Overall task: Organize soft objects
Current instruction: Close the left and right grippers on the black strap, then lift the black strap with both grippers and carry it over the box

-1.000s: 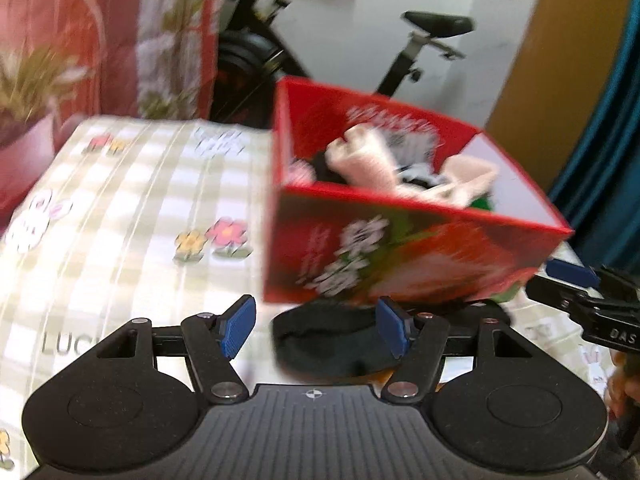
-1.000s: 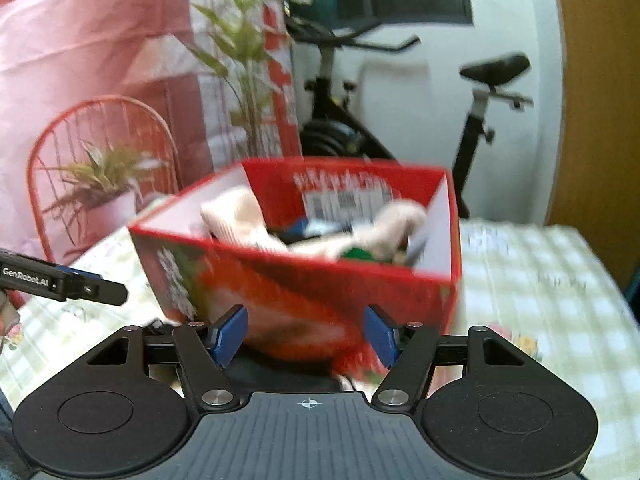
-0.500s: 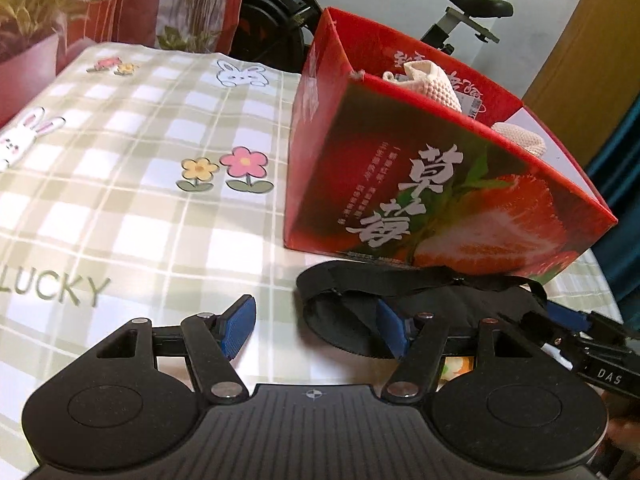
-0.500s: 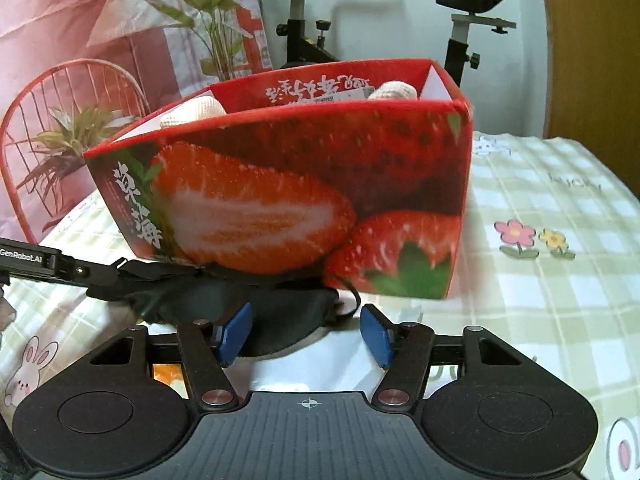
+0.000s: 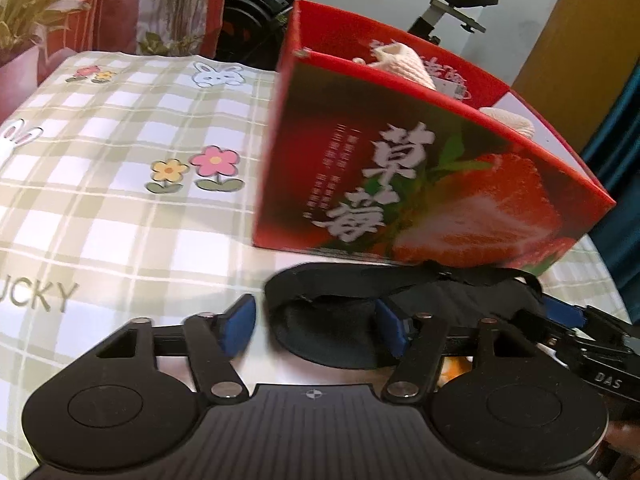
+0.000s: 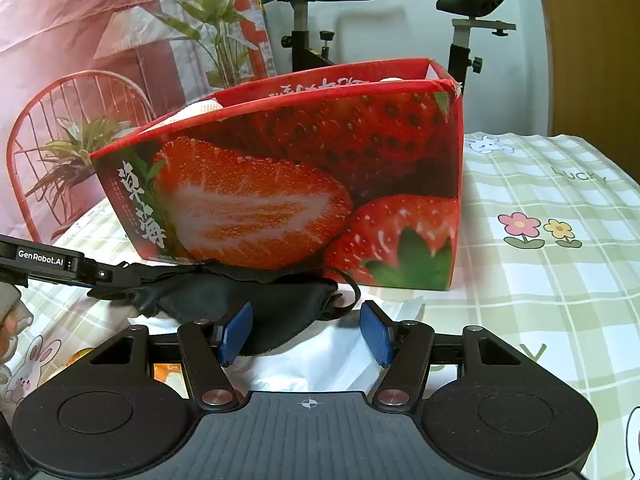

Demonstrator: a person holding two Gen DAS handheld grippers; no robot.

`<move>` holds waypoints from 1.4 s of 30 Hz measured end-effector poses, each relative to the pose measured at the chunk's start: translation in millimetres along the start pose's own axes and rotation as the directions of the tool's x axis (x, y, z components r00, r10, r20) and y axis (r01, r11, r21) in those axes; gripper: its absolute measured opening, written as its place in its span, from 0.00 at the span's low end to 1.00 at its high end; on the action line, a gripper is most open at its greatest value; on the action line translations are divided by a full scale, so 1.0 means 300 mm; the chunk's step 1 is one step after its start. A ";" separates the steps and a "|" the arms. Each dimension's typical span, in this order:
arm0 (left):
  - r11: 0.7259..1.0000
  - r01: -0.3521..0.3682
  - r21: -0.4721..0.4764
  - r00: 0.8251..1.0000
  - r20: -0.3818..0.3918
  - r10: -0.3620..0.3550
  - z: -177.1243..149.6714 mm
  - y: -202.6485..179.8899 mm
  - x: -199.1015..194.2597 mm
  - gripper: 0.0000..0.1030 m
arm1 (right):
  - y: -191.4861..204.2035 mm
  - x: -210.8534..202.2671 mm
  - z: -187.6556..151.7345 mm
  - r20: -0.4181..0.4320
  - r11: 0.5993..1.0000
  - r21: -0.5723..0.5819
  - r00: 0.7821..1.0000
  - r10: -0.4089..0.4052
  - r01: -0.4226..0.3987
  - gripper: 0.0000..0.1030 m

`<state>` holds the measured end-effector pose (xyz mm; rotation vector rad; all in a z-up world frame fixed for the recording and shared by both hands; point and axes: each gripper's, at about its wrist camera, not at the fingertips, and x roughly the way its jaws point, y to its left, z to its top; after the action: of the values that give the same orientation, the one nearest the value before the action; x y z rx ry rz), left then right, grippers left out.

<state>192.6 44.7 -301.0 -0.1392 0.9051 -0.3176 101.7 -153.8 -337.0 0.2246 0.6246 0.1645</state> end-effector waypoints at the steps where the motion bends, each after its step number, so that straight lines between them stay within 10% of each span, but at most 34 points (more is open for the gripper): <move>1: 1.000 -0.019 0.006 1.000 -0.004 0.019 -0.004 -0.010 0.000 0.33 | 0.000 0.000 0.004 -0.006 1.000 0.002 1.000 0.000 0.000 0.55; 9: 0.997 -0.075 0.029 0.996 0.051 0.074 -0.052 -0.025 -0.055 0.13 | -0.043 0.029 0.071 -0.056 0.989 0.138 0.996 0.064 -0.056 0.50; 17: 0.998 -0.057 -0.019 0.987 0.149 0.059 -0.066 -0.021 -0.157 0.09 | -0.061 -0.025 0.091 -0.006 0.978 0.200 0.998 0.060 -0.057 0.13; 42: 0.995 0.051 0.090 0.984 0.166 -0.065 -0.159 -0.126 -0.291 0.08 | 0.066 -0.258 0.061 0.062 0.988 0.072 0.990 0.130 -0.134 0.10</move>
<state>96.7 38.2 -255.2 -0.1123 0.7190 -0.3923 48.9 -154.6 -274.0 0.3432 0.5601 0.2618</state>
